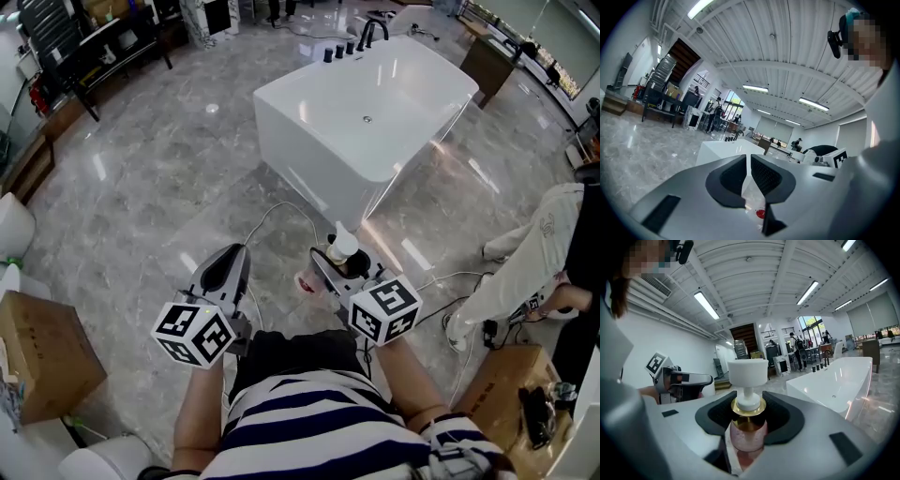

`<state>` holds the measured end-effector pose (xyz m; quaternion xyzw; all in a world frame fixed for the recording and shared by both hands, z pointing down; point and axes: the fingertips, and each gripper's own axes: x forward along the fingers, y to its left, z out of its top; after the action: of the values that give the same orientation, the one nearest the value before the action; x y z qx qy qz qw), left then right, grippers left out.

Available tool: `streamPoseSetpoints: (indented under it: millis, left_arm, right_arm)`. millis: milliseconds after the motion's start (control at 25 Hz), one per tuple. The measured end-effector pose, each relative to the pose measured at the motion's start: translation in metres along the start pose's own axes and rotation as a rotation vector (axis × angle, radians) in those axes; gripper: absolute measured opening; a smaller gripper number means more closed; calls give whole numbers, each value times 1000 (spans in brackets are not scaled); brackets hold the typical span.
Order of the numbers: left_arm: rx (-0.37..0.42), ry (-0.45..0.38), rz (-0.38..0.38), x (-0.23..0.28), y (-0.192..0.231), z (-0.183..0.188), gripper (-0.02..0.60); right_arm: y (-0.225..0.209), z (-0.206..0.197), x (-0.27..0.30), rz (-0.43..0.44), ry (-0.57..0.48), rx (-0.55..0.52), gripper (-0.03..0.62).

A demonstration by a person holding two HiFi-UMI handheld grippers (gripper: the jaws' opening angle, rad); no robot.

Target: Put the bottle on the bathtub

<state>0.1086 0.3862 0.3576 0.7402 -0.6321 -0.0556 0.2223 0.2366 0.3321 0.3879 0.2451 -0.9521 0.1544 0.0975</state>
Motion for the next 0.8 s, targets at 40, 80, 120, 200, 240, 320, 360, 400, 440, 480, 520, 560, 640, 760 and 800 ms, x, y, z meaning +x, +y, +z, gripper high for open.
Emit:
streamPoseSetpoints:
  millis: [40,80,120,200,240,320,360,400,440,480,520,560,640,760,800]
  left_arm:
    - [-1,-2,6,1,0,0,40]
    - [-5,-4,12,2,2,0,41]
    - [-11,-6,18,4,3,0,41]
    - [-21,-6,27,7,7,0,40]
    - [-22,-5,32,8,8,1,40]
    - [-23,-6,40,10,12,2,41]
    - [-25,-7,44,11,14,3,40]
    - [-28,-8,49,12,17,4,40]
    - [-31,-10,53,14,20,4,40]
    - [-35,-11,56,16,24,5,40]
    - [-37,-13,57,19,28,6,40]
    - [-38,-14,56,22,31,8,41]
    - [-36,-16,48,30,39,11,40]
    - [-22,-7,30,45,50,15,41]
    - [-20,-1,24,51,55,16,41]
  right_arm:
    - [-3,-1,1,1,6,-5,186]
    - [-5,-1,2,0,11,-11,186]
    - [-8,-2,4,0,16,-15,186]
    - [-13,-2,7,-1,23,-20,186]
    - [-16,-2,9,0,26,-20,186]
    - [-20,-3,13,2,32,-14,186]
    - [-21,-3,15,4,35,-10,186]
    - [-22,-3,18,6,38,-6,186]
    - [-23,-3,21,8,40,-4,186]
    - [-24,-3,24,10,42,-3,186]
    - [-24,-3,27,10,43,-2,186]
    - [-25,-2,31,9,44,-1,186]
    - [-29,1,39,4,43,2,186]
    - [-37,4,53,-11,44,1,186]
    - [-39,6,59,-17,46,0,186]
